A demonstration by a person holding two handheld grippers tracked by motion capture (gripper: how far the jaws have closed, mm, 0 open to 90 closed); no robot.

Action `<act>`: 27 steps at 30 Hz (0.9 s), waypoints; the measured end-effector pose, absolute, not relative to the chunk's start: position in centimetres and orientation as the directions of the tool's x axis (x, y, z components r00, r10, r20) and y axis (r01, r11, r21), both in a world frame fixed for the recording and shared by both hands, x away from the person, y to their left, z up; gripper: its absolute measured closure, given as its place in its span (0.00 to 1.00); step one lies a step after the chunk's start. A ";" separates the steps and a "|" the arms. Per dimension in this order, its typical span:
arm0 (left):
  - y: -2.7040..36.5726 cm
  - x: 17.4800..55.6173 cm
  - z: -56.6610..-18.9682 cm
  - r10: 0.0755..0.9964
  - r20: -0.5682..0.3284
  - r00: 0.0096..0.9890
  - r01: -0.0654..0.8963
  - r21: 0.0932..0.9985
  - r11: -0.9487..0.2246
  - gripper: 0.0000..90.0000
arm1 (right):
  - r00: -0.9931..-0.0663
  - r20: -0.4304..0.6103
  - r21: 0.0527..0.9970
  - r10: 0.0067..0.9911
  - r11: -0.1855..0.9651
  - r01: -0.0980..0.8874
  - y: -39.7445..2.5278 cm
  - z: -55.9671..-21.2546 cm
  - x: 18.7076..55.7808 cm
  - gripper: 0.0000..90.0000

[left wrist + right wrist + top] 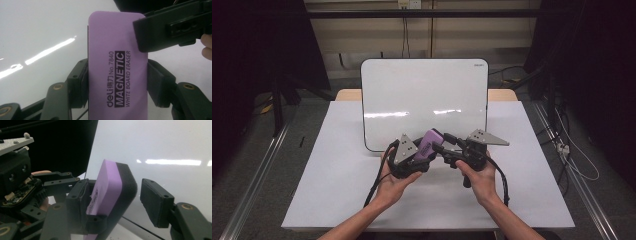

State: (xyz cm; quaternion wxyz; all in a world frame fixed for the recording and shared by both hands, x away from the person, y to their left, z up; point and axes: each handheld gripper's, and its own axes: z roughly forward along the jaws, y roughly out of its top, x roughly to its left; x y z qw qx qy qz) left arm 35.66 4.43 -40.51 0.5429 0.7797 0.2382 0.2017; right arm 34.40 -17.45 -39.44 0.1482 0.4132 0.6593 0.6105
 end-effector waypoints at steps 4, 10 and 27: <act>4.4 35.7 -40.5 0.583 0.059 0.810 0.147 0.943 -0.300 0.46 | -0.614 0.337 0.919 0.714 -0.106 0.381 -17.5 -39.7 34.6 0.58; 4.4 35.7 -40.7 0.581 0.060 0.812 0.148 0.941 -0.305 0.46 | -0.611 0.371 0.906 0.700 -0.126 0.405 -17.4 -40.1 34.8 0.65; 4.2 35.8 -41.4 0.587 0.025 0.809 0.187 0.936 -0.297 0.29 | -0.619 0.333 0.918 0.711 -0.095 0.385 -17.5 -40.0 34.6 0.71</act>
